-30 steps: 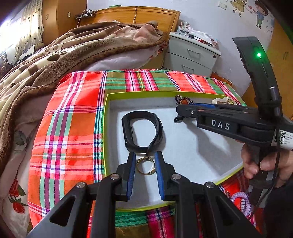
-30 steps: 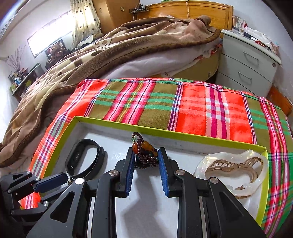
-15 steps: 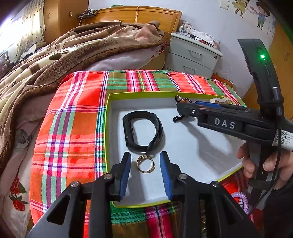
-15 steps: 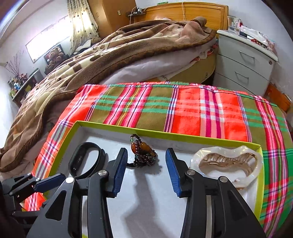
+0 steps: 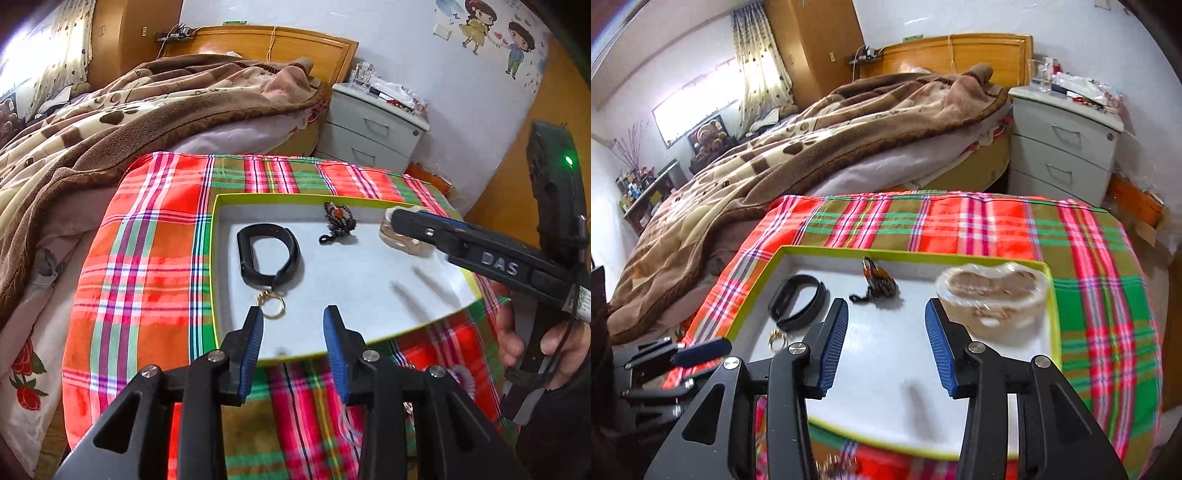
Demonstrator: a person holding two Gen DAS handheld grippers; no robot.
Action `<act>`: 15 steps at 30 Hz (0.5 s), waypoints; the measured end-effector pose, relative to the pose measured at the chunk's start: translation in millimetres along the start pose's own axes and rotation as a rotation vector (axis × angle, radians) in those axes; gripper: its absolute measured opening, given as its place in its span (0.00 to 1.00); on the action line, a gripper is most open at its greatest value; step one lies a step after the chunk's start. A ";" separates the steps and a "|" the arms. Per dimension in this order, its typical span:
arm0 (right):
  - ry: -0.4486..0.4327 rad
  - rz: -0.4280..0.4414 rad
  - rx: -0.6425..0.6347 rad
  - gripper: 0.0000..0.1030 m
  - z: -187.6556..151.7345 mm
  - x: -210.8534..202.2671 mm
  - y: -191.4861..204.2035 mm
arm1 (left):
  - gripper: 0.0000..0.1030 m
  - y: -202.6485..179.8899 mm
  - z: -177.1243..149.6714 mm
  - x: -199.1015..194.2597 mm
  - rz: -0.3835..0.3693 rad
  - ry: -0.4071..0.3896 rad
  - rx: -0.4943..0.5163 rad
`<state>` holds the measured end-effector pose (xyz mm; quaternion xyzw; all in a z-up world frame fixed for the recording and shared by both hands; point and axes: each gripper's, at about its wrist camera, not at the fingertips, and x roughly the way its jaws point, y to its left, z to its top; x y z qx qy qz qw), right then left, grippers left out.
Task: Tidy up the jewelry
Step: 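Move the right tool back and grasp the purple coiled hair tie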
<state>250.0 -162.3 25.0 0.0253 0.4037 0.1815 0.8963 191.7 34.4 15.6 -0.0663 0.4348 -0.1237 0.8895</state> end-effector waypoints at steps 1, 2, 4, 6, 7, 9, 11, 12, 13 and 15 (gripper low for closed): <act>-0.006 -0.002 0.002 0.43 -3.8 -5.1 -1.0 | 0.35 -0.5 -2.4 -3.2 -0.006 -0.011 -0.001; -0.011 -0.009 0.006 0.43 -10.1 -12.1 -2.9 | 0.37 -0.5 -4.8 -6.0 -0.017 -0.021 -0.005; -0.021 -0.016 0.014 0.43 -21.1 -22.1 -5.6 | 0.41 0.2 -9.8 -10.0 -0.031 -0.031 -0.012; -0.023 -0.026 0.025 0.43 -33.0 -30.1 -8.7 | 0.43 0.1 -15.2 -13.4 -0.011 -0.042 -0.010; -0.022 -0.030 0.027 0.43 -38.4 -33.1 -9.8 | 0.43 0.0 -18.5 -15.6 0.010 -0.057 -0.008; -0.005 -0.032 0.023 0.43 -50.5 -37.8 -10.4 | 0.45 -1.4 -25.5 -18.9 0.029 -0.074 0.011; 0.013 -0.021 0.023 0.43 -62.1 -39.9 -10.9 | 0.47 -0.1 -31.8 -20.3 0.029 -0.073 0.017; 0.023 -0.013 0.022 0.43 -65.4 -39.2 -11.5 | 0.47 1.1 -34.4 -20.7 0.025 -0.069 0.011; 0.038 -0.006 0.020 0.43 -69.8 -38.1 -11.4 | 0.48 2.5 -37.1 -21.2 0.008 -0.063 0.004; 0.056 0.007 0.017 0.43 -77.6 -36.7 -12.2 | 0.49 1.5 -42.0 -22.9 0.012 -0.043 0.013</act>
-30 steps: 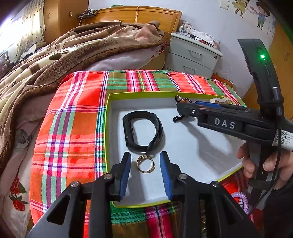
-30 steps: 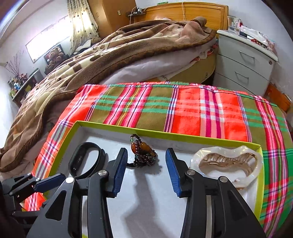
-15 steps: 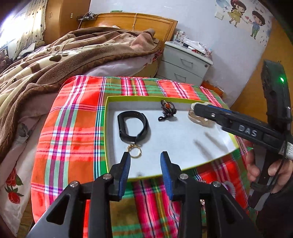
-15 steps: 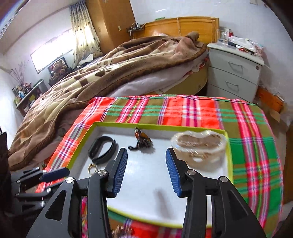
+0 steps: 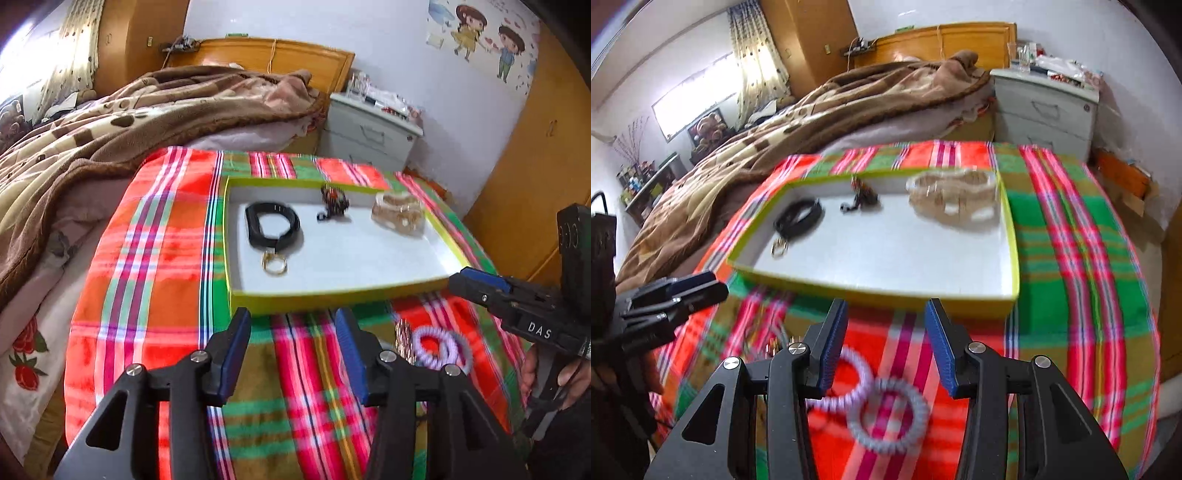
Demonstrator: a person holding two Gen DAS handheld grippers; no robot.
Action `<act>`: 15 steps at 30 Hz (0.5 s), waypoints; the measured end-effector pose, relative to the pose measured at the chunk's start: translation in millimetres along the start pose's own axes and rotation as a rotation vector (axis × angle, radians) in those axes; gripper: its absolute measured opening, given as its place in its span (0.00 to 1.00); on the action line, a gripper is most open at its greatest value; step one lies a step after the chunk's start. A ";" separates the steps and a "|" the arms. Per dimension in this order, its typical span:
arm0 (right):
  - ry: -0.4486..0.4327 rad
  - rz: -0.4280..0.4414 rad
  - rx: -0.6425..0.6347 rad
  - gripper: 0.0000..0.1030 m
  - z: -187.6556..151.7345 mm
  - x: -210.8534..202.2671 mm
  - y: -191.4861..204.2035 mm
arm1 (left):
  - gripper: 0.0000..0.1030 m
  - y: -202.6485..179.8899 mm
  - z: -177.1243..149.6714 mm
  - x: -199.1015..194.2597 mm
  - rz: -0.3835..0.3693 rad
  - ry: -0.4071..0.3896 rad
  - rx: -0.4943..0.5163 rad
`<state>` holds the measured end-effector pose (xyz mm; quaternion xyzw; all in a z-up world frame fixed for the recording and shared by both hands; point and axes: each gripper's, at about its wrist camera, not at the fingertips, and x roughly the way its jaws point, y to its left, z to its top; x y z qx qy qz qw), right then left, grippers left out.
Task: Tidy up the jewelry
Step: 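Move the right tool back and grasp the purple coiled hair tie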
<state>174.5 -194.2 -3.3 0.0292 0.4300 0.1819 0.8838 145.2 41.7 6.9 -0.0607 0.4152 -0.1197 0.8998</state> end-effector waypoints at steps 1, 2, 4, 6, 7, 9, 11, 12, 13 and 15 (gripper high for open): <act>0.012 0.010 -0.004 0.43 -3.2 1.3 -0.9 | 0.49 -1.4 -2.4 -1.6 -0.001 0.004 0.012; 0.028 0.029 -0.017 0.43 -6.4 3.4 -0.4 | 0.49 -2.9 -5.1 -2.7 -0.012 0.018 0.027; 0.051 0.050 -0.037 0.43 -10.0 6.1 -0.3 | 0.49 -3.3 -11.5 -5.5 -0.060 0.053 0.035; 0.064 0.058 -0.056 0.43 -12.7 8.8 0.9 | 0.49 -2.2 -17.2 -7.7 -0.066 0.063 0.029; 0.069 0.068 -0.064 0.43 -13.4 9.7 1.3 | 0.49 -1.7 -19.3 -8.2 -0.064 0.067 0.030; 0.079 0.078 -0.066 0.43 -12.3 13.2 -0.6 | 0.49 -0.8 -22.5 -7.8 -0.079 0.087 0.017; 0.083 0.100 -0.071 0.43 -10.5 16.1 -2.1 | 0.49 0.2 -26.2 -5.6 -0.124 0.121 -0.007; 0.086 0.113 -0.069 0.43 -9.8 17.3 -2.7 | 0.49 1.0 -27.8 -4.8 -0.139 0.133 -0.022; 0.094 0.126 -0.069 0.43 -9.3 19.6 -2.9 | 0.49 0.6 -29.3 -4.0 -0.136 0.145 -0.026; 0.114 0.132 -0.080 0.43 -12.2 23.7 -1.6 | 0.49 -1.4 -31.9 -4.2 -0.122 0.146 -0.016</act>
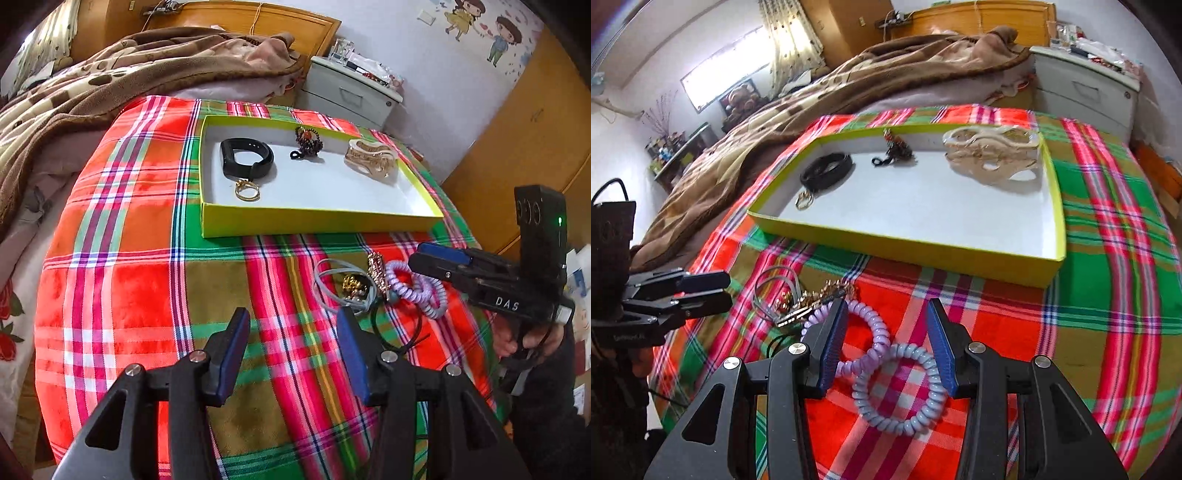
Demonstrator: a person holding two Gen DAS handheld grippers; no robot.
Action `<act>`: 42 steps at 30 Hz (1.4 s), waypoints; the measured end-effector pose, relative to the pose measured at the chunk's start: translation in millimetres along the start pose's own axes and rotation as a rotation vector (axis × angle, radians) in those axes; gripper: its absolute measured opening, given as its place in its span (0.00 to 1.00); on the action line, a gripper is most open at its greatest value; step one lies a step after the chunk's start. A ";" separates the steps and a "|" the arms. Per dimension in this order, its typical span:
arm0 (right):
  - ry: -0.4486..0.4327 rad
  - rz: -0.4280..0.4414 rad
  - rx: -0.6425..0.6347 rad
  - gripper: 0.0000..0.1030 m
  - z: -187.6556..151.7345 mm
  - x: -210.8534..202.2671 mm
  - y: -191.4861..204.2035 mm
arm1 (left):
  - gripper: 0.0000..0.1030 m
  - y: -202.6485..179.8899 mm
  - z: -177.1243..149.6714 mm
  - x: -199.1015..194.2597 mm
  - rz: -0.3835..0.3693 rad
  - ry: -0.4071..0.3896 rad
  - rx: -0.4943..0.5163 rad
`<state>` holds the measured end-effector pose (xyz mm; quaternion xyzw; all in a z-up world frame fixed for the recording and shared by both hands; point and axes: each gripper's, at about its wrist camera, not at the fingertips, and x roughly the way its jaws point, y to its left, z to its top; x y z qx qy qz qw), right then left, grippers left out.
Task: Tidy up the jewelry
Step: 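Move the right tool back and grasp the purple coiled hair tie, then lift the purple coiled hair tie with the right tool while the left tool reaches toward the gold chains, then grasp the black hair tie with teal bead with the left tool while the right tool holds the purple coil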
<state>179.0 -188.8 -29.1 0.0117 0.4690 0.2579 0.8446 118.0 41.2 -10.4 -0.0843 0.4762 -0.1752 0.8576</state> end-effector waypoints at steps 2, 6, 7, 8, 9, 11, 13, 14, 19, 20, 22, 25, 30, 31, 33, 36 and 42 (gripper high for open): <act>0.008 -0.011 -0.022 0.43 -1.5 2.6 2.7 | 0.49 -0.9 -0.9 -0.5 -0.014 0.003 -0.003; 0.025 0.000 -0.054 0.31 -5.0 4.0 7.9 | 0.49 0.0 -1.9 -2.0 -0.055 -0.001 -0.021; 0.029 0.004 -0.056 0.27 -5.6 3.6 7.5 | 0.49 0.3 -1.8 -1.8 -0.061 0.001 -0.029; 0.034 0.003 -0.058 0.25 -5.8 4.2 7.5 | 0.49 0.3 -1.4 -0.6 -0.065 0.008 -0.035; 0.037 0.004 -0.062 0.22 -6.3 4.5 8.2 | 0.49 -0.3 -1.0 0.5 -0.071 0.012 -0.036; 0.041 0.009 -0.069 0.15 -7.6 5.0 9.7 | 0.49 -0.7 -1.3 1.8 -0.080 0.017 -0.042; 0.040 0.007 -0.070 0.11 -8.4 3.8 10.0 | 0.49 -1.5 -1.6 2.1 -0.080 0.018 -0.040; 0.035 0.012 -0.068 0.10 -9.2 2.2 10.1 | 0.49 -1.5 -1.6 2.2 -0.077 0.017 -0.043; -0.019 0.017 -0.025 0.09 -12.4 -10.5 5.4 | 0.49 0.3 -0.9 3.6 -0.064 0.022 -0.052; -0.037 0.022 -0.006 0.09 -13.0 -14.8 2.7 | 0.49 0.7 -0.8 3.5 -0.063 0.022 -0.054; -0.065 0.029 0.023 0.09 -14.2 -23.1 -1.7 | 0.49 0.8 -0.3 3.7 -0.063 0.021 -0.056; -0.111 0.050 0.067 0.09 -17.2 -37.3 -7.8 | 0.49 -1.2 0.6 4.4 -0.078 0.020 -0.056; -0.176 0.037 0.131 0.09 -24.6 -56.2 -15.9 | 0.49 -16.8 -0.1 1.9 -0.074 0.010 0.002; -0.185 0.040 0.141 0.09 -26.4 -59.2 -17.4 | 0.48 -22.3 -0.7 1.0 -0.081 0.008 0.026; -0.200 0.030 0.153 0.09 -29.9 -65.2 -19.4 | 0.48 -35.7 -1.8 -0.4 -0.081 0.006 0.078; -0.216 0.028 0.166 0.10 -34.6 -70.8 -21.8 | 0.48 -59.4 -5.7 2.0 -0.092 0.017 0.175; -0.225 0.023 0.188 0.10 -44.2 -75.4 -25.3 | 0.48 -87.1 -9.0 16.7 -0.116 0.054 0.243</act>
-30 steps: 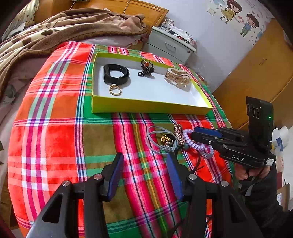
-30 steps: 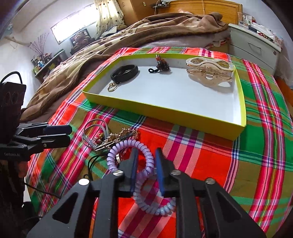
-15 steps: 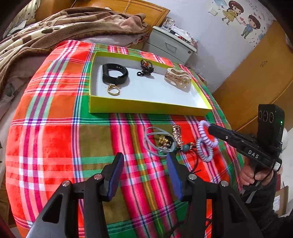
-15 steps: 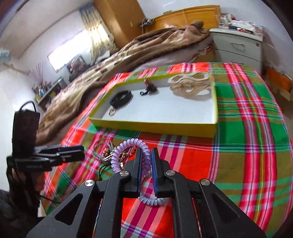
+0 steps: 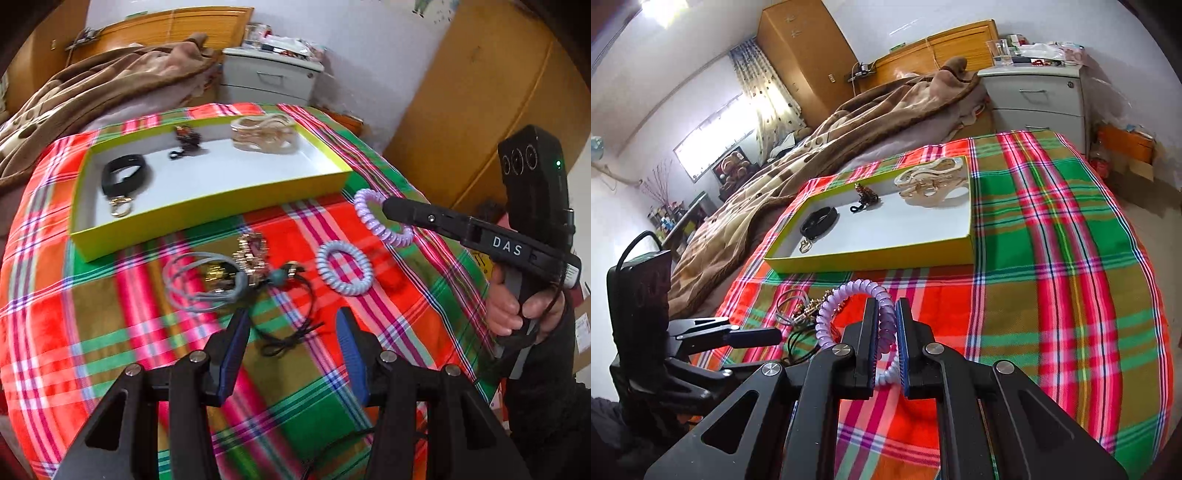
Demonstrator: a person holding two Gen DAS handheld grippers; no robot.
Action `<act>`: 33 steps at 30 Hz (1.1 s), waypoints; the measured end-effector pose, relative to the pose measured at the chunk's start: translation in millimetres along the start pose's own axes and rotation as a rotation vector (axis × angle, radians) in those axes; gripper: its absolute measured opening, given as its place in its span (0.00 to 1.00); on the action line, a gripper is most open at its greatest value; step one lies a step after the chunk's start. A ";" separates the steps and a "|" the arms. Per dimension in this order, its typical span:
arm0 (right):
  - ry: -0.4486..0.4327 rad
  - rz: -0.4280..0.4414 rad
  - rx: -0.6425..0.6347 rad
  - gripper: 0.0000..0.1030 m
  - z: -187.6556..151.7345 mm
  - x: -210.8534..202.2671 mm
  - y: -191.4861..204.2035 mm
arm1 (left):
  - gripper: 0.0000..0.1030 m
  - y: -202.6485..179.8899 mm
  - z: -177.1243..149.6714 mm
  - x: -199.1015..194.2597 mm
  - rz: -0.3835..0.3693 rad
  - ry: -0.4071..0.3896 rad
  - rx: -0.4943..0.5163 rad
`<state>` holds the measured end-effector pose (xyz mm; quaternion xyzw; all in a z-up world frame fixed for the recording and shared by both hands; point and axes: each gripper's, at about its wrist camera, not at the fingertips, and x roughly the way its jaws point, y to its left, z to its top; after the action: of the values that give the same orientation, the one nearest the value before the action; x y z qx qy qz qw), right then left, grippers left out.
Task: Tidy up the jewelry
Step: 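Grasp the black hair tie with teal bead with the left tool while the right tool holds the purple coil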
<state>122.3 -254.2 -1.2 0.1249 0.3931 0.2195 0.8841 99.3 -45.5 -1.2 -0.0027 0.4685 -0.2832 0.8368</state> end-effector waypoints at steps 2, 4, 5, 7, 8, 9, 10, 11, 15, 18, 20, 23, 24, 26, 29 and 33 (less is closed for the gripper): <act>-0.004 -0.005 0.005 0.10 -1.6 -2.4 -1.6 | 0.48 -7.1 2.3 5.3 0.001 0.006 0.026; -0.010 -0.005 0.011 0.10 -2.3 -4.7 -3.2 | 0.49 -12.6 3.9 11.2 -0.004 0.009 0.047; -0.016 -0.008 0.015 0.10 -2.0 -5.9 -3.7 | 0.48 -13.7 5.0 15.6 0.005 0.019 0.047; -0.019 -0.003 0.017 0.10 -2.3 -8.2 -6.0 | 0.48 -15.1 5.6 20.6 0.022 0.025 0.043; -0.020 -0.006 0.016 0.10 -2.7 -9.1 -6.1 | 0.48 -15.4 5.5 22.5 0.017 0.030 0.041; -0.021 -0.009 0.015 0.10 -3.4 -9.6 -6.0 | 0.48 -15.4 6.0 25.1 0.015 0.039 0.034; -0.021 -0.008 0.014 0.10 -3.9 -9.6 -5.8 | 0.48 -16.6 6.2 26.6 0.018 0.044 0.033; -0.021 -0.009 0.014 0.09 -4.1 -9.4 -5.6 | 0.46 -18.2 6.5 28.7 0.022 0.047 0.038; -0.030 -0.004 0.019 0.09 -4.6 -9.3 -5.1 | 0.28 -19.4 8.5 35.4 0.062 0.048 0.026; -0.032 -0.003 0.019 0.09 -4.9 -9.1 -4.6 | 0.17 -18.4 10.1 37.2 0.079 0.051 0.018; -0.032 0.000 0.019 0.09 -5.7 -9.0 -4.6 | 0.12 -15.7 10.6 36.6 0.092 0.050 0.009; -0.031 -0.002 0.017 0.09 -5.9 -9.7 -3.5 | 0.05 -11.3 10.8 36.4 0.078 0.049 -0.015; -0.031 -0.002 0.018 0.09 -5.9 -9.8 -3.7 | 0.03 -11.0 10.3 36.5 0.078 0.050 -0.015; -0.031 -0.004 0.021 0.09 -6.0 -9.8 -3.2 | 0.03 -10.6 10.5 36.5 0.071 0.050 -0.012; -0.032 -0.008 0.020 0.09 -6.0 -10.4 -2.5 | 0.02 -11.9 9.4 31.6 0.056 0.035 -0.009; -0.040 -0.009 0.014 0.10 -4.6 -12.6 0.9 | 0.03 -13.4 8.6 19.1 0.027 0.008 -0.015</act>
<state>111.1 -259.3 4.2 0.1338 0.3776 0.2100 0.8919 107.4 -68.1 -7.8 -0.0018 0.4740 -0.2684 0.8386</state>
